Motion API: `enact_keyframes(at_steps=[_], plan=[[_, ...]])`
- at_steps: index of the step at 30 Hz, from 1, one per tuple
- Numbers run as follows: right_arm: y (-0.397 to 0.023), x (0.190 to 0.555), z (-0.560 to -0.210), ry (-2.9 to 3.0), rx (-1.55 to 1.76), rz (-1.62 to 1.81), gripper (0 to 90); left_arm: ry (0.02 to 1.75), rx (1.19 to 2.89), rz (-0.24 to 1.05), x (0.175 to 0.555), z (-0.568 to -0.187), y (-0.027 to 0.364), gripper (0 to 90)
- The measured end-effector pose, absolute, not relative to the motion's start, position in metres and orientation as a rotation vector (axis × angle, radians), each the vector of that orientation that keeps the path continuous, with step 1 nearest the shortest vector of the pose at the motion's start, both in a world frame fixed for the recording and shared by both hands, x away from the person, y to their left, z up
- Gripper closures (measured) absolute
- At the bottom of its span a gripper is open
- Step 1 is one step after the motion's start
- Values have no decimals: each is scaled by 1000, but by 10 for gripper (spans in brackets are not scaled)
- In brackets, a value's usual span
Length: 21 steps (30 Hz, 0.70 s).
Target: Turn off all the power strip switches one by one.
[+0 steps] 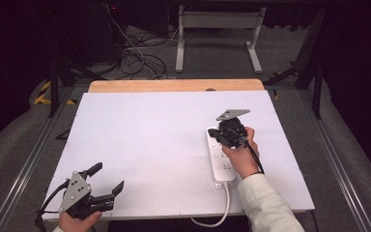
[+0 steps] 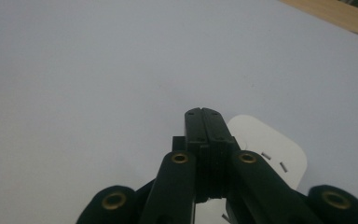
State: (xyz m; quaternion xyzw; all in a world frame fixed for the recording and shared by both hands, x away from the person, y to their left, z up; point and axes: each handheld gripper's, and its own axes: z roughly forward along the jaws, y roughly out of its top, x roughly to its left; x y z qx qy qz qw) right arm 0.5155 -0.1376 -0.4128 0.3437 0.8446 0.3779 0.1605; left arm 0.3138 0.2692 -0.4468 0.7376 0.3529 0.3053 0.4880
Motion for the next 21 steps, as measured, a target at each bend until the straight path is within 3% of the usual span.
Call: enact_keyframes(at_steps=[21], plan=[[-139, 539, -424, 2353, 1055, 1015, 900, 861, 1795, 741, 315, -447, 271, 137]])
